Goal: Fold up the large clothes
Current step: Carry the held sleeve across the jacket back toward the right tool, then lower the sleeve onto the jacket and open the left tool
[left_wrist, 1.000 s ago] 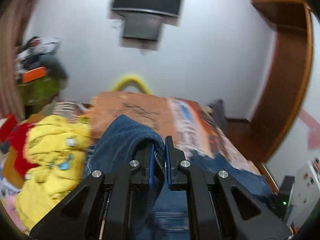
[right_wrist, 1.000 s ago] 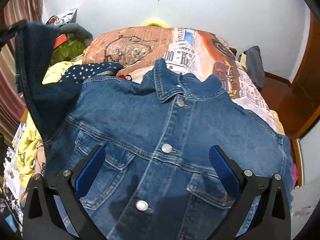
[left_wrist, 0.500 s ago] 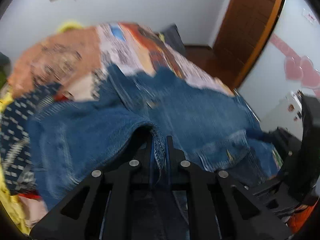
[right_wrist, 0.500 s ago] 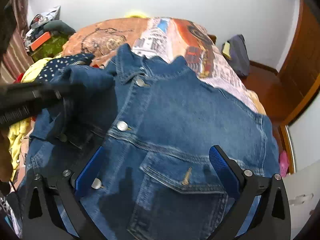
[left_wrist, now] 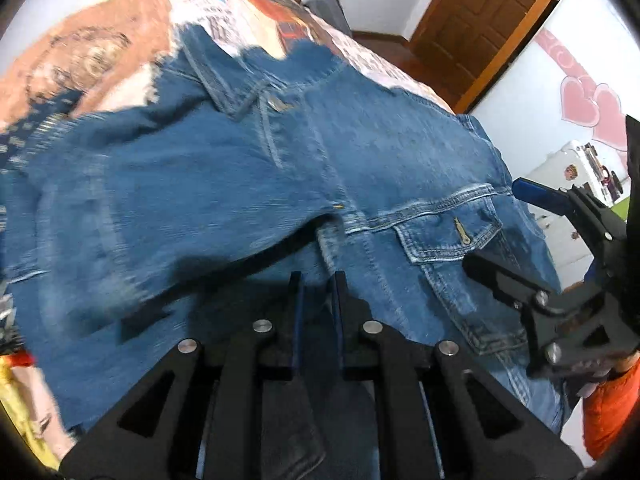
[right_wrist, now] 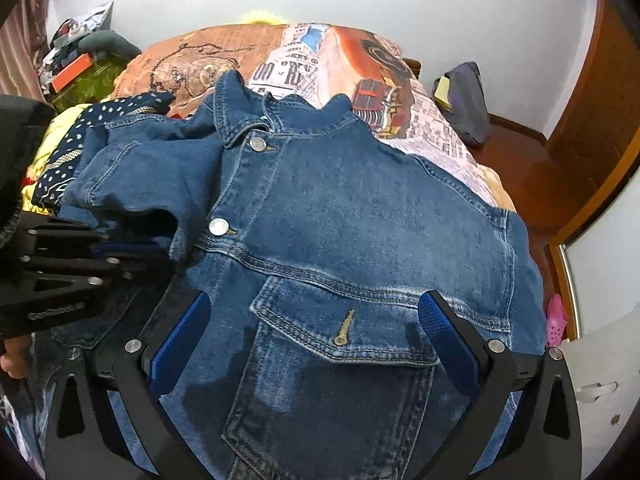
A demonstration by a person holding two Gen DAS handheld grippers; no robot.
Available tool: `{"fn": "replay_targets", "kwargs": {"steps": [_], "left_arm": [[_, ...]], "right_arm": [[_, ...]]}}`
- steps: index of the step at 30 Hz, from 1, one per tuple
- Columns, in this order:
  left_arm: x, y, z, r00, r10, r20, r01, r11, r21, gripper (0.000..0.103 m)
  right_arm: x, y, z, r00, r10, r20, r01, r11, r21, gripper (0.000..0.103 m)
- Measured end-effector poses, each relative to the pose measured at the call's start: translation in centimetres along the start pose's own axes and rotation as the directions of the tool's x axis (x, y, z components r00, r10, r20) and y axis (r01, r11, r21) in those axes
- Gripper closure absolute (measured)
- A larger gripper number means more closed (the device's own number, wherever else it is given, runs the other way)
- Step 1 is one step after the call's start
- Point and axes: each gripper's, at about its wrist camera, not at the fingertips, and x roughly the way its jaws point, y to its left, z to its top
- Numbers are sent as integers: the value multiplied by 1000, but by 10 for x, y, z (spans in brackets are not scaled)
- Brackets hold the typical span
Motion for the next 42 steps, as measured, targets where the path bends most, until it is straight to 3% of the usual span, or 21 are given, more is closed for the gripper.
{"fn": "replay_targets", "kwargs": {"steps": [3, 7, 12, 20, 27, 29, 33, 35, 37, 42], "left_arm": [[-27, 11, -4, 998, 28, 60, -27, 1000, -9, 88], [-69, 35, -11, 983, 98, 156, -94, 995, -39, 71], [-105, 74, -26, 951, 222, 214, -204, 974, -103, 68], [-119, 123, -56, 925, 317, 209, -277, 940, -198, 63], [-115, 150, -72, 926, 331, 184, -284, 929, -239, 61], [-111, 155, -74, 928, 329, 177, -281, 927, -249, 61], [-105, 161, -77, 933, 317, 169, -267, 927, -264, 61], [-103, 161, -77, 934, 315, 168, -264, 926, -268, 61], [-101, 161, -77, 935, 313, 167, -262, 927, -270, 61], [-99, 159, -75, 933, 322, 163, -274, 926, -261, 61]], "right_arm": [[-5, 9, 6, 1000, 7, 17, -7, 1000, -14, 0], [-15, 28, 17, 998, 40, 52, -38, 999, -39, 0], [-16, 64, 34, 994, 75, 79, -66, 991, -112, 0], [6, 127, 45, 991, 118, 61, -99, 961, -257, 0], [34, 164, 54, 993, 114, 40, -93, 933, -347, 5], [39, 168, 56, 993, 116, 28, -98, 929, -358, 24], [46, 174, 60, 990, 142, 4, -131, 923, -362, 45], [46, 176, 60, 987, 161, -2, -150, 919, -364, 63], [47, 178, 60, 983, 186, -8, -176, 915, -363, 73], [37, 173, 63, 976, 216, 20, -196, 920, -340, 82]]}}
